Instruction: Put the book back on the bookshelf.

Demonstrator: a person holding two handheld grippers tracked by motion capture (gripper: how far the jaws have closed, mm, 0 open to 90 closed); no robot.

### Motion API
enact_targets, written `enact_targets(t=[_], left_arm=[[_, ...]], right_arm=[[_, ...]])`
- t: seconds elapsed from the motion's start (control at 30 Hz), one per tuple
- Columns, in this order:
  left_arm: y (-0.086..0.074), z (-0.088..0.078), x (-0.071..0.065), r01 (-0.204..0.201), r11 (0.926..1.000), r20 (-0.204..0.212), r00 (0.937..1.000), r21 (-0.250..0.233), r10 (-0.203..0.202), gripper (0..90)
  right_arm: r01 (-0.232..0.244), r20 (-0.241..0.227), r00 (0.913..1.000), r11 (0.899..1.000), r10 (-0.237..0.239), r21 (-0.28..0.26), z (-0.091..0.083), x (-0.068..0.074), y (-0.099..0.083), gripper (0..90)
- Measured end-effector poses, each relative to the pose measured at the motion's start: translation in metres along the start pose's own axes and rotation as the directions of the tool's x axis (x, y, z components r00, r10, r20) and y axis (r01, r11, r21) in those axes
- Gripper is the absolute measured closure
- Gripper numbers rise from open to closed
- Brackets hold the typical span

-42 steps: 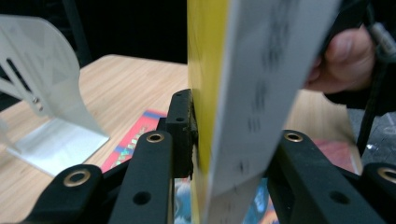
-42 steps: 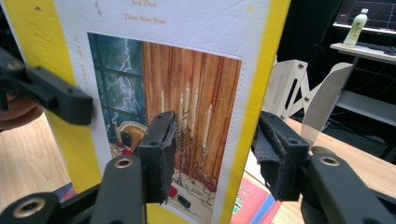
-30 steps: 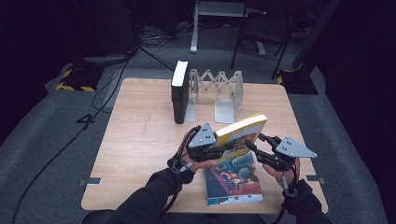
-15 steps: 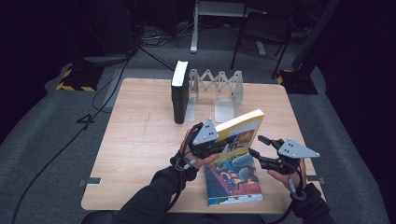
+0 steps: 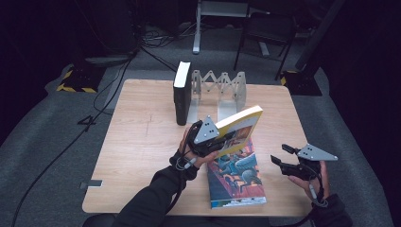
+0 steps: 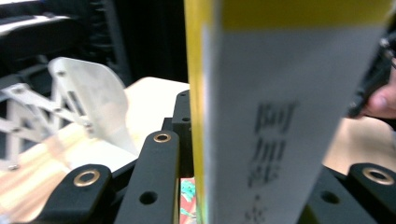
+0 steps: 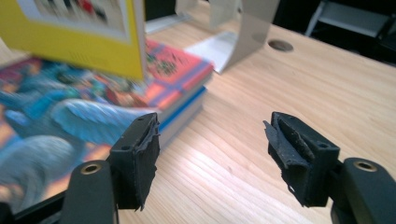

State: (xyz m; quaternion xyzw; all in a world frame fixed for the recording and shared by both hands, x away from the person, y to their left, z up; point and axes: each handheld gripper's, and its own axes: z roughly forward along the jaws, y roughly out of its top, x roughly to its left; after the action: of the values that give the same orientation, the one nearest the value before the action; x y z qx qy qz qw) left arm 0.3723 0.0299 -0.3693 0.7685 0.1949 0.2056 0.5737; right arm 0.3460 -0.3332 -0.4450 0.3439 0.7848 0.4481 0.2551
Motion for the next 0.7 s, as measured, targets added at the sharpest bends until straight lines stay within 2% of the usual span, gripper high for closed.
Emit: enact_targets(t=[0.07, 0.2, 0.23, 0.27, 0.33, 0.43, 0.5, 0.57, 0.63, 0.67, 0.7], left_arm=[[0.003, -0.003, 0.006, -0.005, 1.0, -0.025, 0.9997, -0.003, 0.005, 75.0], [0.009, -0.011, 0.023, -0.009, 1.0, -0.078, 0.9969, -0.002, 0.009, 75.0], [0.01, -0.013, 0.029, -0.004, 1.0, -0.1, 0.9949, -0.006, 0.004, 75.0], [0.01, -0.015, 0.033, -0.002, 1.0, -0.115, 0.9934, -0.004, 0.002, 74.9], [0.011, -0.02, 0.042, 0.005, 1.0, -0.148, 0.989, -0.005, -0.006, 75.0], [0.009, -0.029, 0.054, 0.012, 0.9999, -0.212, 0.9771, 0.002, -0.011, 74.9], [0.006, -0.034, 0.062, 0.023, 0.9997, -0.244, 0.9695, 0.007, -0.02, 75.0], [0.001, -0.037, 0.072, 0.05, 0.9987, -0.271, 0.9614, 0.007, -0.046, 75.0], [-0.005, -0.039, 0.078, 0.077, 0.9969, -0.301, 0.951, 0.011, -0.071, 75.0], [-0.009, -0.039, 0.081, 0.085, 0.9962, -0.323, 0.9433, 0.018, -0.075, 75.0], [-0.009, -0.039, 0.081, 0.085, 0.9962, -0.323, 0.9433, 0.018, -0.075, 74.9]], right_arm=[[-0.026, -0.002, 0.9997, 1.0, 0.026, 0.009, 0.003, -0.004, -0.004, 33.9], [-0.034, -0.009, 0.9994, 0.999, 0.034, 0.031, 0.005, -0.004, -0.006, 33.9], [-0.027, 0.002, 0.9996, 0.999, 0.027, 0.032, 0.005, -0.003, -0.006, 34.1], [-0.029, 0.036, 0.999, 0.999, 0.028, 0.026, 0.005, -0.003, -0.006, 34.4], [-0.048, 0.053, 0.9975, 0.999, 0.047, 0.018, 0.005, -0.004, -0.006, 34.4], [-0.068, 0.041, 0.9969, 0.997, 0.067, 0.021, 0.007, -0.006, -0.007, 34.1], [-0.046, 0.047, 0.9979, 0.998, 0.045, 0.032, 0.009, -0.003, -0.007, 34.1], [-0.03, 0.056, 0.998, 0.999, 0.028, 0.036, 0.01, -0.001, -0.006, 34.1], [-0.032, 0.049, 0.9983, 0.999, 0.03, 0.038, 0.011, 0.0, -0.006, 34.1], [-0.031, 0.051, 0.9983, 0.999, 0.029, 0.039, 0.011, 0.0, -0.007, 34.1], [-0.031, 0.051, 0.9983, 0.999, 0.029, 0.039, 0.011, 0.0, -0.007, 34.1]])
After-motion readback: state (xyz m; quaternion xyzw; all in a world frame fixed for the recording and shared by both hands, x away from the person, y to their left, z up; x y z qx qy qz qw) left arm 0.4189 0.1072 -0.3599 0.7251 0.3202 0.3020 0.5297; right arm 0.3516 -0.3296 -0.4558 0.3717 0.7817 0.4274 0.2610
